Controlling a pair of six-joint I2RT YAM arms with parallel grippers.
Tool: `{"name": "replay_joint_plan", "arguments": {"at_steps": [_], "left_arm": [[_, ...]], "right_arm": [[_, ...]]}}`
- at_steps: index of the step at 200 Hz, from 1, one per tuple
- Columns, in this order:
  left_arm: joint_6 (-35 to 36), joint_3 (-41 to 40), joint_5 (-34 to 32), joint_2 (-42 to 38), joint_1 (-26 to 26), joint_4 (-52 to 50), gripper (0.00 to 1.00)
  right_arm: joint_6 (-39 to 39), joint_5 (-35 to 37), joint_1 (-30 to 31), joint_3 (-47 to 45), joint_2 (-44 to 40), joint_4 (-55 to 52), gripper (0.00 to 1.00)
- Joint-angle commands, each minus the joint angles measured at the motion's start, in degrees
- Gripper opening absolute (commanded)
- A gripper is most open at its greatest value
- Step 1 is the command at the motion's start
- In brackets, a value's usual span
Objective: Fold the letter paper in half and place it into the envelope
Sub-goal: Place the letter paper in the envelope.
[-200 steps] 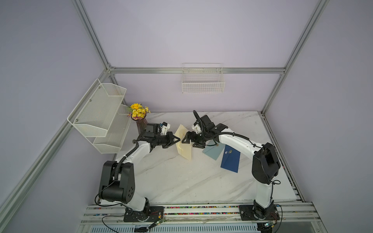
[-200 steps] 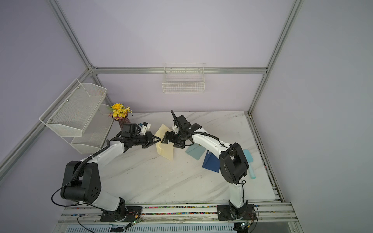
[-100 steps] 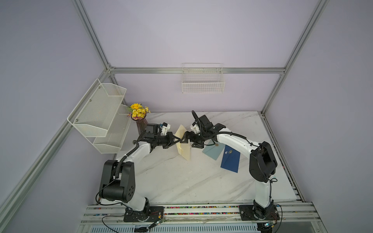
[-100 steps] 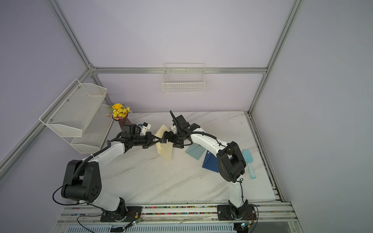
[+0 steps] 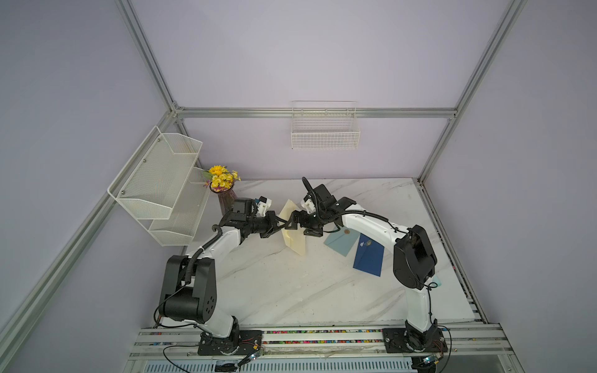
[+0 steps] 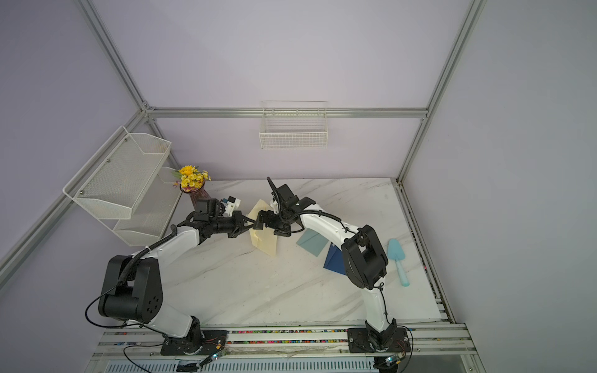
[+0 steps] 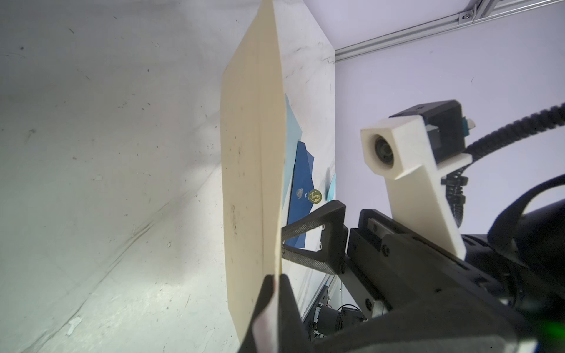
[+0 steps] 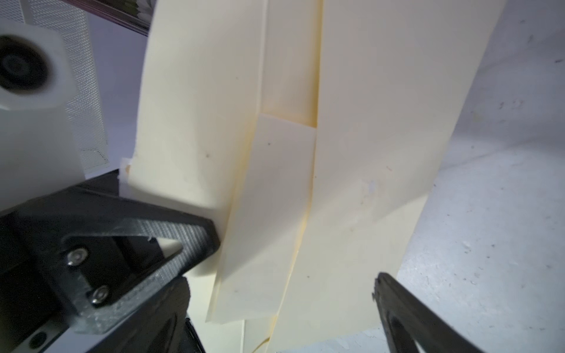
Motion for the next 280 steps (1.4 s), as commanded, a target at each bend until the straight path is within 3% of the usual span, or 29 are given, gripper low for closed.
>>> {"name": "replay_joint_plan", "arguments": {"at_steps": [1, 87, 161, 199, 280], "left_arm": [[-1.2, 1.4, 3.0, -0.4, 0.1, 3.9, 0.00], [-4.6, 0.9, 4.2, -0.6, 0.5, 7.2, 0.00], [-4.2, -1.6, 3.8, -0.5, 0.6, 8.2, 0.00], [-3.3, -3.2, 3.5, 0.7, 0.7, 9.0, 0.00], [-3.7, -4.8, 4.3, 2.2, 0.8, 10.6, 0.00]], "right_arm": [[-1.6, 3.0, 0.3, -1.5, 1.9, -1.7, 0.97], [-2.5, 10.1, -0.2, -2.9, 4.0, -4.0, 0.97], [-3.0, 5.1, -0.8, -0.4, 0.2, -2.8, 0.97], [-2.3, 5.0, -2.8, -5.5, -3.6, -2.4, 0.97], [-2.1, 5.8, -3.3, -2.7, 1.9, -2.6, 0.97]]}}
